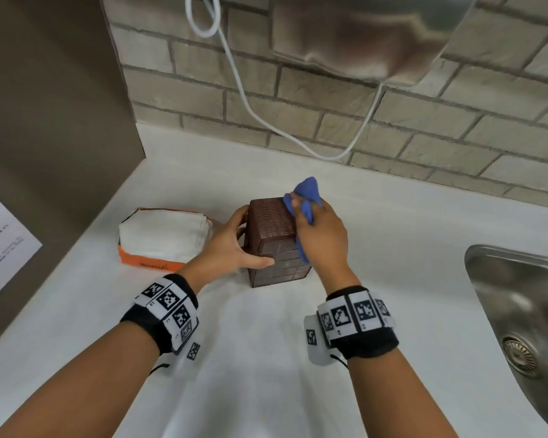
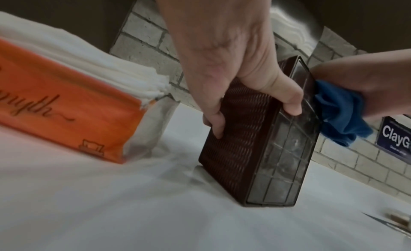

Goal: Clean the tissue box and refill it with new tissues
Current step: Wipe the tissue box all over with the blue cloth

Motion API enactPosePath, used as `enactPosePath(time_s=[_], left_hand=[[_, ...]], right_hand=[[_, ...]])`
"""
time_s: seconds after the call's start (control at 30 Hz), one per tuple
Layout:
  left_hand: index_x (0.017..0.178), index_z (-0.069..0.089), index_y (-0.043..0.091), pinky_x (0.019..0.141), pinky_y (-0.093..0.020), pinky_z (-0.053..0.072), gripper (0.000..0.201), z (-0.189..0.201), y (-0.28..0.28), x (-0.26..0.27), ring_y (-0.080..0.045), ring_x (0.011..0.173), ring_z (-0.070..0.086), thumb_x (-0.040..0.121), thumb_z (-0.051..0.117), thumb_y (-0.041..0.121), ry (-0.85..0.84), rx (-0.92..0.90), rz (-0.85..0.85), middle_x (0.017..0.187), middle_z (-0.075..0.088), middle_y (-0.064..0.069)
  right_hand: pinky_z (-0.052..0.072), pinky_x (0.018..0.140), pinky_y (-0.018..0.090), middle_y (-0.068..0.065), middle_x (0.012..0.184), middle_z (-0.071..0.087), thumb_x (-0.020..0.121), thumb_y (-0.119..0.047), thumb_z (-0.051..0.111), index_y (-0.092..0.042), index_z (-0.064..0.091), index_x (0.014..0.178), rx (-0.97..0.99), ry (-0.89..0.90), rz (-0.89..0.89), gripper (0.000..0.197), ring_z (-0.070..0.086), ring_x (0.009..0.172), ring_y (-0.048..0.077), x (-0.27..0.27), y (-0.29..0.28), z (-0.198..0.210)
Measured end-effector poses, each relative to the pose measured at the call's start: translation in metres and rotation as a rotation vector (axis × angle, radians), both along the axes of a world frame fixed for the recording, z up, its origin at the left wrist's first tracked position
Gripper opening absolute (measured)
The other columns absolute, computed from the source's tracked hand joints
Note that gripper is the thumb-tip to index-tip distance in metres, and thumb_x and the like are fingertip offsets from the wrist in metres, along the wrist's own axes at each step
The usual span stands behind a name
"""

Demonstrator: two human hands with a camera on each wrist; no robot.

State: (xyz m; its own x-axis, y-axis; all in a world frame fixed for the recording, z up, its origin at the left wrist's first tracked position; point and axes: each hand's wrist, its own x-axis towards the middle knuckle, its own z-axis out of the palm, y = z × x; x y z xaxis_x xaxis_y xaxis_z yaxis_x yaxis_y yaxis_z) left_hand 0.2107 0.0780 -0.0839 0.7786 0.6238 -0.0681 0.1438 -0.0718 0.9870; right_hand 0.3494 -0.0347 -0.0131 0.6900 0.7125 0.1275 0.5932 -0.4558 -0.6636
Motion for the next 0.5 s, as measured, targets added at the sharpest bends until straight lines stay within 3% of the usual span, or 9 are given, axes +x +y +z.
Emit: enactPosePath(time_s=[0.13, 0.2, 0.23, 0.27, 0.3, 0.37, 0.43, 0.5], left_hand=[[0.146, 0.029, 0.040, 0.109, -0.040, 0.045, 0.120, 0.002, 0.000, -0.002, -0.013, 0.137, 0.042, 0.045, 0.094, 0.035, 0.026, -0.032, -0.008, 0.145, 0.046, 0.012], [0.146, 0.030, 0.039, 0.109, -0.038, 0.044, 0.118, 0.003, -0.001, -0.003, -0.013, 0.137, 0.042, 0.048, 0.094, 0.030, 0.011, -0.051, -0.005, 0.145, 0.045, 0.012], [0.146, 0.030, 0.039, 0.109, -0.036, 0.044, 0.115, 0.002, -0.001, -0.004, -0.012, 0.137, 0.042, 0.052, 0.094, 0.024, 0.009, -0.061, 0.000, 0.145, 0.045, 0.011], [0.146, 0.031, 0.039, 0.108, -0.034, 0.044, 0.112, 0.001, 0.000, -0.004, -0.012, 0.137, 0.042, 0.056, 0.094, 0.018, -0.001, -0.071, 0.003, 0.144, 0.045, 0.011], [0.146, 0.031, 0.039, 0.107, -0.031, 0.045, 0.110, 0.000, 0.000, -0.005, -0.012, 0.137, 0.042, 0.059, 0.093, 0.013, -0.008, -0.077, 0.001, 0.144, 0.046, 0.010], [0.145, 0.032, 0.037, 0.098, -0.019, 0.049, 0.106, -0.001, 0.001, -0.005, -0.010, 0.135, 0.043, 0.063, 0.090, 0.004, -0.037, -0.088, -0.010, 0.143, 0.046, 0.009], [0.145, 0.033, 0.036, 0.087, -0.010, 0.051, 0.103, -0.001, 0.001, -0.005, -0.010, 0.133, 0.045, 0.065, 0.087, -0.003, -0.074, -0.107, -0.014, 0.142, 0.047, 0.008], [0.143, 0.037, 0.036, 0.087, -0.013, 0.052, 0.102, 0.003, 0.001, -0.004, -0.009, 0.133, 0.046, 0.063, 0.088, -0.002, -0.112, -0.132, -0.035, 0.143, 0.050, 0.008]], right_hand=[[0.053, 0.086, 0.032, 0.004, 0.102, 0.069, 0.096, -0.046, 0.049, -0.019, 0.067, 0.115, 0.220, 0.440, -0.056, 0.038, 0.065, 0.091, 0.016, 0.014, -0.004, -0.002], [0.058, 0.071, 0.034, 0.009, 0.094, 0.070, 0.095, -0.049, 0.049, -0.019, 0.065, 0.121, 0.306, 0.743, -0.052, 0.042, 0.067, 0.079, 0.022, 0.019, -0.008, -0.001], [0.057, 0.066, 0.036, 0.015, 0.101, 0.070, 0.096, -0.050, 0.045, -0.025, 0.064, 0.122, 0.340, 0.865, -0.006, 0.040, 0.067, 0.081, 0.027, 0.022, -0.010, -0.003], [0.058, 0.067, 0.036, 0.016, 0.119, 0.066, 0.098, -0.050, 0.041, -0.034, 0.064, 0.121, 0.367, 0.943, 0.057, 0.036, 0.066, 0.089, 0.026, 0.024, -0.011, -0.006], [0.057, 0.068, 0.029, 0.008, 0.135, 0.059, 0.099, -0.049, 0.038, -0.040, 0.062, 0.119, 0.401, 0.995, 0.086, 0.032, 0.064, 0.097, 0.019, 0.024, -0.012, -0.012], [0.054, 0.076, 0.024, 0.001, 0.140, 0.054, 0.099, -0.049, 0.038, -0.034, 0.058, 0.124, 0.439, 1.108, -0.002, 0.035, 0.061, 0.100, 0.011, 0.023, -0.014, -0.028], [0.052, 0.083, 0.035, 0.010, 0.123, 0.063, 0.098, -0.050, 0.041, -0.016, 0.054, 0.130, 0.393, 1.195, -0.106, 0.049, 0.063, 0.094, 0.019, 0.020, -0.021, -0.041], [0.052, 0.075, 0.037, 0.006, 0.097, 0.067, 0.099, -0.046, 0.041, -0.009, 0.056, 0.123, 0.351, 1.227, -0.127, 0.046, 0.064, 0.082, 0.019, 0.014, -0.025, -0.049]])
